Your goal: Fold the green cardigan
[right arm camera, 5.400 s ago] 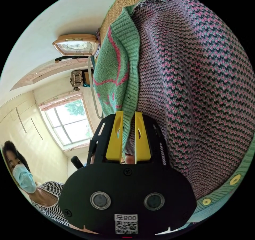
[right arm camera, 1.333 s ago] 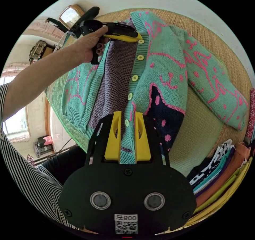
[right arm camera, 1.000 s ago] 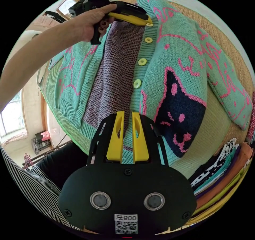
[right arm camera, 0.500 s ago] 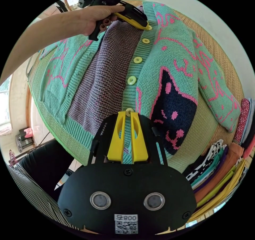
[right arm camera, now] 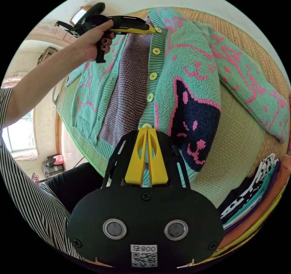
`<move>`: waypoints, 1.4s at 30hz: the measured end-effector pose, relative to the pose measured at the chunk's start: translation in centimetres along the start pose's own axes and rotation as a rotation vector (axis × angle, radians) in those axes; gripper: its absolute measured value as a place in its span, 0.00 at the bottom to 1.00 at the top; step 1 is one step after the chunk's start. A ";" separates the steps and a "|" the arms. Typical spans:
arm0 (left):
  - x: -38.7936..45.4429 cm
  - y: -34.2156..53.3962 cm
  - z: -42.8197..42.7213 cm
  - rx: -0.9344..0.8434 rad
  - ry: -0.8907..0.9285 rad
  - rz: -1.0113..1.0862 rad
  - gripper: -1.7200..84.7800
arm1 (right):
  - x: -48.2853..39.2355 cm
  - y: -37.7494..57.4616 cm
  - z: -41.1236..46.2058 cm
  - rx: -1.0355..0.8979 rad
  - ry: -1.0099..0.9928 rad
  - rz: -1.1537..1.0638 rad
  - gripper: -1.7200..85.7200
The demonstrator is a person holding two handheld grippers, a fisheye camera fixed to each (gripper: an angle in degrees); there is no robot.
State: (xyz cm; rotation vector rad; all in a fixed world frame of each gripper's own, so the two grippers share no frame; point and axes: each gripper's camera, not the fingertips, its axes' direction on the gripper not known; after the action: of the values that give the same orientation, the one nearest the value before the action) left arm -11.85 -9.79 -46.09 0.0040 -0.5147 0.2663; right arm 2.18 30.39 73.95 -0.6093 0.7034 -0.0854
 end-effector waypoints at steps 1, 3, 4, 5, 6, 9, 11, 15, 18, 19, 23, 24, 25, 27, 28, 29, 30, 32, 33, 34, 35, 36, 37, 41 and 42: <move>-0.1 0.1 -0.2 0.006 0.013 -0.003 0.02 | 0.4 0.3 -0.5 0.010 -0.037 -0.001 0.02; -0.1 0.6 -1.3 0.033 0.059 -0.009 0.02 | 1.1 0.9 -1.5 0.032 -0.104 -0.002 0.02; 0.0 0.7 -1.6 0.040 0.067 -0.005 0.02 | 1.6 1.4 -2.4 0.062 -0.150 -0.006 0.02; 0.1 0.9 -2.3 0.051 0.078 0.002 0.02 | 2.1 1.8 -3.4 0.084 -0.195 -0.005 0.02; 0.3 1.2 -3.1 0.062 0.092 0.011 0.02 | 2.3 1.9 -3.8 0.093 -0.219 -0.006 0.02; 0.6 1.9 -5.4 0.093 0.113 0.028 0.02 | 2.7 2.5 -5.7 0.135 -0.338 -0.042 0.02; 0.6 2.5 -6.7 0.105 0.120 0.034 0.02 | 2.0 2.4 -6.6 0.137 -0.432 -0.111 0.02; -0.1 4.2 -8.9 0.108 0.015 0.036 0.02 | -0.1 2.1 -6.2 0.101 -0.507 -0.228 0.02; -2.5 5.5 -8.5 0.077 -0.043 -0.032 0.02 | -0.9 1.3 -3.5 0.039 -0.550 -0.267 0.02; -3.2 5.7 -8.2 0.068 -0.057 -0.049 0.02 | -1.2 0.9 -1.8 0.007 -0.546 -0.270 0.02; -7.0 7.1 -5.4 -0.028 -0.127 -0.134 0.02 | -1.9 -0.3 4.0 -0.121 -0.576 -0.281 0.02; -7.7 7.4 -4.8 -0.039 -0.136 -0.151 0.02 | -2.0 -0.3 4.6 -0.128 -0.574 -0.281 0.02; -8.0 7.5 -4.7 -0.036 -0.126 -0.159 0.02 | -2.2 -0.5 5.7 -0.162 -0.564 -0.285 0.02; -9.0 7.8 -4.3 -0.025 -0.118 -0.178 0.03 | -2.5 -0.6 6.7 -0.189 -0.566 -0.300 0.02; -9.1 7.9 -4.2 -0.026 -0.132 -0.172 0.03 | -2.5 -0.7 7.4 -0.206 -0.551 -0.299 0.02; -9.2 7.9 -4.0 -0.031 -0.154 -0.160 0.03 | -2.5 -0.8 8.1 -0.228 -0.527 -0.300 0.02; -9.3 8.0 -3.9 -0.028 -0.155 -0.150 0.03 | -2.5 -0.8 8.3 -0.237 -0.514 -0.299 0.02; -9.2 8.3 -4.2 -0.026 -0.163 -0.145 0.04 | -1.8 -0.7 7.5 -0.218 -0.491 -0.293 0.03; -9.2 8.9 -4.5 -0.029 -0.168 -0.152 0.04 | -1.5 -0.6 7.1 -0.206 -0.483 -0.287 0.03; -9.1 9.4 -4.7 -0.034 -0.165 -0.159 0.05 | -1.0 -0.4 6.3 -0.184 -0.459 -0.280 0.03; -8.9 10.7 -4.9 -0.045 -0.142 -0.156 0.05 | -0.4 -0.2 5.5 -0.166 -0.414 -0.267 0.04; -8.7 12.4 -4.9 -0.062 -0.116 -0.163 0.06 | -0.1 0.0 5.2 -0.158 -0.387 -0.259 0.04; -8.6 13.3 -4.9 -0.076 -0.099 -0.173 0.06 | 0.4 0.2 4.8 -0.155 -0.344 -0.248 0.06; -8.3 20.2 -3.0 -0.236 0.020 -0.297 0.08 | 0.2 0.1 5.4 -0.181 -0.224 -0.258 0.10; -8.3 21.8 -2.1 -0.283 0.044 -0.334 0.08 | 0.1 0.0 5.7 -0.194 -0.210 -0.264 0.10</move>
State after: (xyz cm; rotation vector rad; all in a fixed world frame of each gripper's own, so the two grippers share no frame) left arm -23.30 9.27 -53.36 -0.1895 -0.4957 -0.1338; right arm 5.81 33.21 77.33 -0.8824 0.4273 -0.1964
